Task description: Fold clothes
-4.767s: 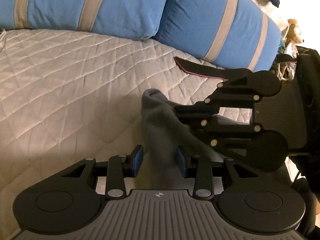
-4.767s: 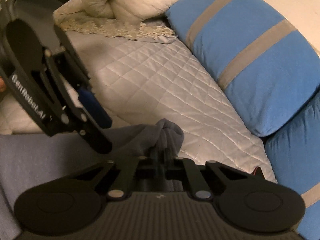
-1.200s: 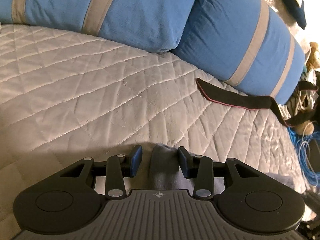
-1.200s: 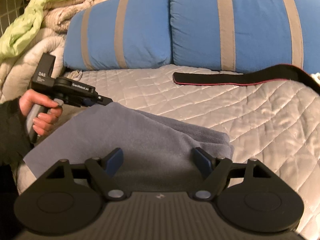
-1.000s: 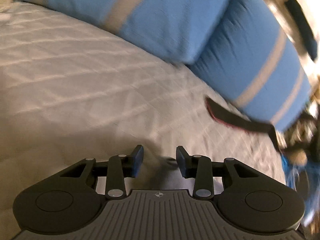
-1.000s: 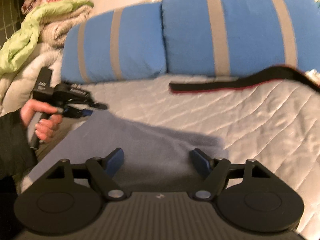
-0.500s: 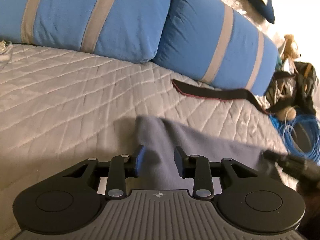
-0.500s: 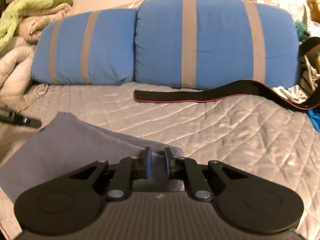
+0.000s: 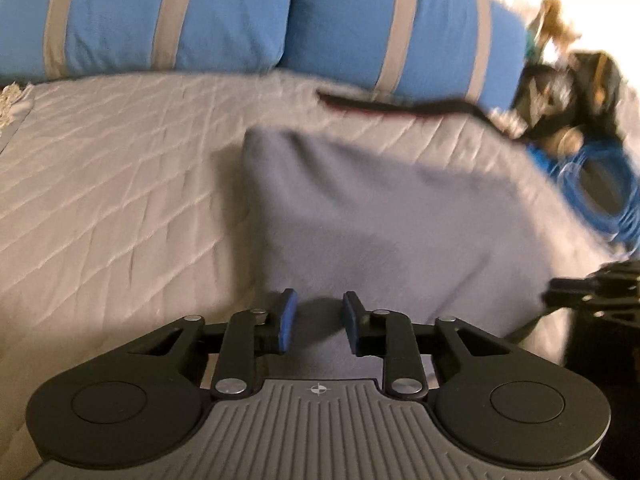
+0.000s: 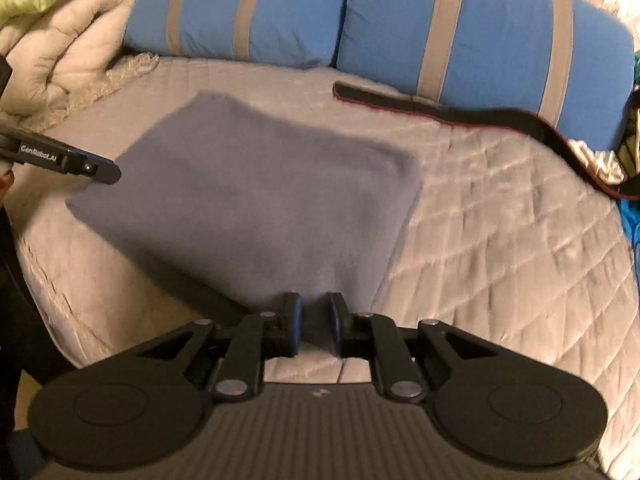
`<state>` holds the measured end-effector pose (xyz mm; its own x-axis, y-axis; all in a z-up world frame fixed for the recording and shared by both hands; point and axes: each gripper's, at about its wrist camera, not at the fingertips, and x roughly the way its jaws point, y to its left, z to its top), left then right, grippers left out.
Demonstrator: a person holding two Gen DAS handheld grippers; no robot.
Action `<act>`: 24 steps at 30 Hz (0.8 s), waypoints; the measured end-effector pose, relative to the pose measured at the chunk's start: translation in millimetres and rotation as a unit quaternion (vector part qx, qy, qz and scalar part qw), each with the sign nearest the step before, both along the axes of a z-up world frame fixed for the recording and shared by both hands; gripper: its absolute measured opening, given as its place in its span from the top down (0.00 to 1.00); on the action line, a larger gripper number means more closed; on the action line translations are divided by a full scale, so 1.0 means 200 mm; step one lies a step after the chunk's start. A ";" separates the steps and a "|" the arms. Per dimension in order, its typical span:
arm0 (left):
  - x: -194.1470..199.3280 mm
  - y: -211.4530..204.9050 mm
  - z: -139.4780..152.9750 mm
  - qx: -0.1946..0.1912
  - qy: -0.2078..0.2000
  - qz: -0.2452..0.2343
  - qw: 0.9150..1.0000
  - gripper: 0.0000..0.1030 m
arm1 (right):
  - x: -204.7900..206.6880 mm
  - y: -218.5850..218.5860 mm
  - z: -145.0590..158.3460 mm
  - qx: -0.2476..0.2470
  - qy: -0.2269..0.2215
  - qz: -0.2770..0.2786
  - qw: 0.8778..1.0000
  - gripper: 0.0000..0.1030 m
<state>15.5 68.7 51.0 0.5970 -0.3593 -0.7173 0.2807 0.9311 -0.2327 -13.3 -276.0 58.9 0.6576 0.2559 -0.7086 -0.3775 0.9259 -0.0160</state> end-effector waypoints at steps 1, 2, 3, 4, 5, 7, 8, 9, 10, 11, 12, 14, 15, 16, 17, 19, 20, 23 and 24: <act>0.00 0.00 0.00 0.007 0.002 0.002 1.000 0.80 | -0.01 0.01 -0.02 -0.007 0.008 0.005 1.000 0.71; -0.01 0.00 -0.01 0.014 0.004 0.003 1.000 0.83 | -0.02 0.01 -0.04 -0.014 0.016 0.010 1.000 0.71; -0.01 0.00 -0.01 0.022 0.006 0.005 1.000 0.83 | -0.03 0.01 -0.04 -0.017 0.018 0.009 1.000 0.71; -0.01 0.00 -0.02 0.029 0.008 0.007 1.000 0.83 | -0.03 0.01 -0.04 -0.018 0.018 0.006 1.000 0.71; -0.02 0.00 -0.02 0.036 0.010 0.009 0.999 0.83 | -0.03 -0.01 -0.03 -0.007 0.017 0.000 1.000 0.71; -0.02 0.00 -0.03 0.051 0.014 0.012 0.999 0.83 | -0.03 -0.05 0.00 0.016 0.016 -0.012 1.000 0.68; -0.03 0.00 -0.04 0.058 0.016 0.014 0.998 0.83 | -0.03 -0.07 0.01 0.027 0.015 -0.019 0.999 0.61; -0.03 0.01 -0.03 0.054 0.015 0.019 0.998 0.76 | -0.03 -0.09 0.03 0.039 0.014 -0.025 0.999 0.47; -0.02 0.03 -0.01 0.044 0.013 0.025 0.999 0.71 | -0.03 -0.11 0.04 0.050 0.013 -0.032 0.998 0.36; -0.02 0.05 0.00 0.033 0.011 0.032 0.999 0.62 | -0.03 -0.13 0.05 0.062 0.012 -0.038 0.997 0.19; -0.02 0.07 0.02 0.023 0.009 0.039 0.999 0.57 | -0.03 -0.15 0.07 0.073 0.011 -0.044 0.996 0.18; -0.01 0.10 0.04 0.003 0.008 0.049 0.999 0.52 | -0.03 -0.19 0.10 0.096 0.010 -0.057 0.994 0.17; 0.01 0.11 0.05 -0.007 0.011 0.051 0.999 0.47 | 0.00 -0.22 0.10 0.111 0.017 -0.069 0.991 0.16; 0.03 0.12 0.06 -0.017 0.014 0.053 0.998 0.46 | 0.04 -0.24 0.09 0.126 0.028 -0.076 0.989 0.16; 0.06 0.13 0.06 -0.026 0.018 0.053 0.998 0.45 | 0.08 -0.26 0.08 0.140 0.039 -0.083 0.986 0.16; 0.12 0.14 0.04 -0.045 0.032 0.051 0.997 0.45 | 0.16 -0.31 0.05 0.168 0.061 -0.095 0.979 0.16; 0.15 0.14 0.02 -0.055 0.044 0.050 0.996 0.45 | 0.20 -0.33 0.04 0.182 0.072 -0.102 0.975 0.16; 0.24 0.16 -0.05 -0.088 0.079 0.049 0.992 0.45 | 0.31 -0.36 -0.02 0.224 0.108 -0.107 0.963 0.16; 0.26 0.16 -0.07 -0.098 0.089 0.048 0.990 0.45 | 0.34 -0.37 -0.03 0.235 0.108 -0.109 0.960 0.17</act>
